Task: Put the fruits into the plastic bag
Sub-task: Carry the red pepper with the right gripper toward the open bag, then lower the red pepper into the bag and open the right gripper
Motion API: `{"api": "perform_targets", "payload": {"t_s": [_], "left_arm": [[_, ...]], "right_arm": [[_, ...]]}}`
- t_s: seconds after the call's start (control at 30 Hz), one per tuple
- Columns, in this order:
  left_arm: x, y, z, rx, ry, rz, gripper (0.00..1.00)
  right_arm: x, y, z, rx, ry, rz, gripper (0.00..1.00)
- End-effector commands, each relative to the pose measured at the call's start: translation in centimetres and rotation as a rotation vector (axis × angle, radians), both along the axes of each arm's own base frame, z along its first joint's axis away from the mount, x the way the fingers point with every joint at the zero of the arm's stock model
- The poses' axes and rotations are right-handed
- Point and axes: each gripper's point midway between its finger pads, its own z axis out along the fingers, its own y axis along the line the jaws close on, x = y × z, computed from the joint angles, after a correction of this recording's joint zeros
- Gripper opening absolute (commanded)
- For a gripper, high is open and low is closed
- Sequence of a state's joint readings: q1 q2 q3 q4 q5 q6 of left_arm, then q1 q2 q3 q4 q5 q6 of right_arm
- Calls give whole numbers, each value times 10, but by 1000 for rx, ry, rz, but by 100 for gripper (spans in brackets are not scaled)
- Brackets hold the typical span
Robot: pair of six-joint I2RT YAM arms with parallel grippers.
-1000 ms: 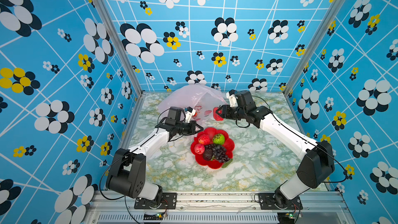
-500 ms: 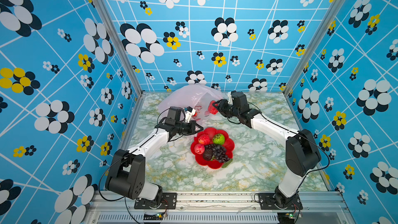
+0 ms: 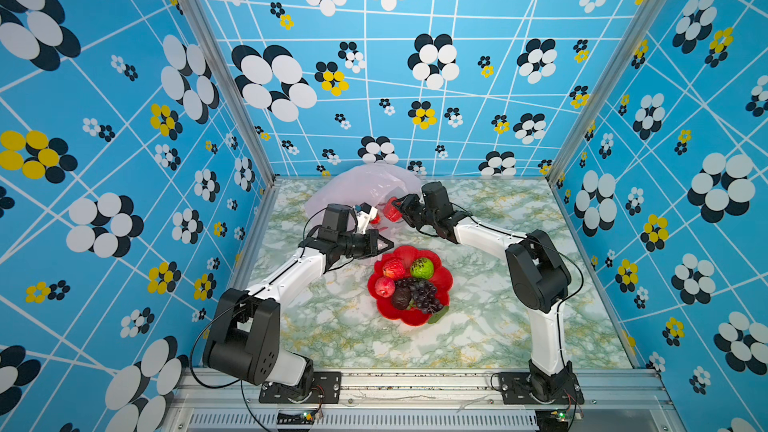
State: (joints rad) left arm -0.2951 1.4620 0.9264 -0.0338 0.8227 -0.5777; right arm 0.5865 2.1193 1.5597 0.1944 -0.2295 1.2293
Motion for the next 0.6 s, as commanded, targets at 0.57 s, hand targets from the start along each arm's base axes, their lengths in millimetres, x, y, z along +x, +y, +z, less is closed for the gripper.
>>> {"api": "perform_targets", "payload": {"t_s": [0.57], "left_arm": [[53,-26,85,-110,-217,-18,0]], "right_arm": [[1,31,43,-26,-75,115,47]]}}
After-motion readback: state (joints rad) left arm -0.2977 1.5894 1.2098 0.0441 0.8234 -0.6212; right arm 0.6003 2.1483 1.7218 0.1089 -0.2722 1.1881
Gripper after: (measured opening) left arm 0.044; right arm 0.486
